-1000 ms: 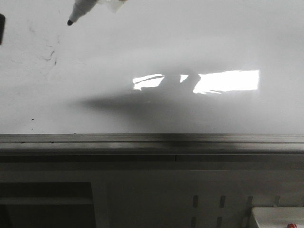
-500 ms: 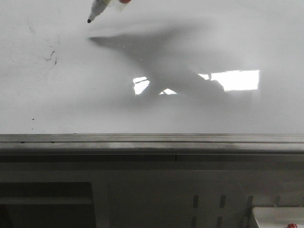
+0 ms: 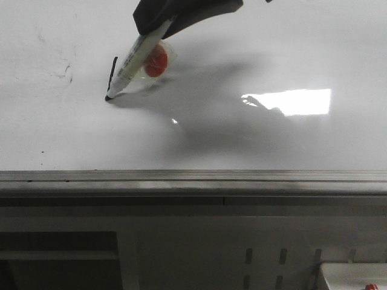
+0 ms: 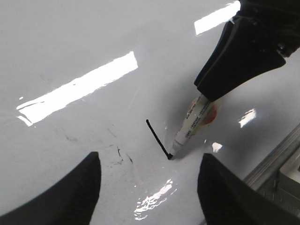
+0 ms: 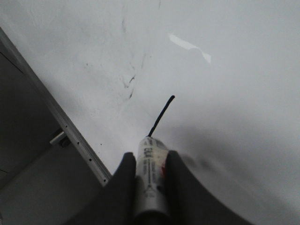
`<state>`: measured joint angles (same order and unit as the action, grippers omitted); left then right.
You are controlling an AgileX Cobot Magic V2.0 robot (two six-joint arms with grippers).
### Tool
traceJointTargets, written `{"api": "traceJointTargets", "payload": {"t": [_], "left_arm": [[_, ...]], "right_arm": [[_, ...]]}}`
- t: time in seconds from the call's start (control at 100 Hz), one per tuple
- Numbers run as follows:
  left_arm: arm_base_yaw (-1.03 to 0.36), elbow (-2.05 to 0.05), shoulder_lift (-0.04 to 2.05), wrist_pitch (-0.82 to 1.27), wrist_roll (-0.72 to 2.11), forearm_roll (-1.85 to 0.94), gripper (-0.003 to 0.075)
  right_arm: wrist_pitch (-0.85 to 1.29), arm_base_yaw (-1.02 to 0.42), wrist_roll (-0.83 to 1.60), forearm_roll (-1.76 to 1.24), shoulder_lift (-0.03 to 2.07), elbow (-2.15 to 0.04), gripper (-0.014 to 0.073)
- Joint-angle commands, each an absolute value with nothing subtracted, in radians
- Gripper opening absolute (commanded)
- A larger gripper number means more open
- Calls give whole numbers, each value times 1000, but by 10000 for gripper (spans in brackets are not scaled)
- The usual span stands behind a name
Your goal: Write number 4 on whiteboard
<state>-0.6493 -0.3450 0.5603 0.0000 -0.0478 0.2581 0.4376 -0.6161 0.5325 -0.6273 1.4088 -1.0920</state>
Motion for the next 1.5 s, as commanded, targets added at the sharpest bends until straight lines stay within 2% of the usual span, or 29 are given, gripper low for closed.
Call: {"api": "traceJointTargets", "payload": {"t": [0.0,0.39,0.61,0.99,1.23,1.49], "left_arm": [[-645,-374,560,-65,-58,246,407],[-645,-374,560,-67,-58,246,407],[-645,-374,560,-67,-58,246,407],[-645,-374,560,-67,-58,246,407],[-645,-374,560,-67,-58,246,407],[-648,-374,565,-67,-58,262,406]], "right_arm": [[366,-605,541,-606,1367,-1094,-63],[399,-509,541,-596,1214,-995,-63],[438,-588,541,-615,1212,-1110,-64],[371,-553,541,-593,1305,-1146,-64],[458,-575,541,-614,1319,-1022,-64],[408,-644,552,-620,1302,-976,-64]]}}
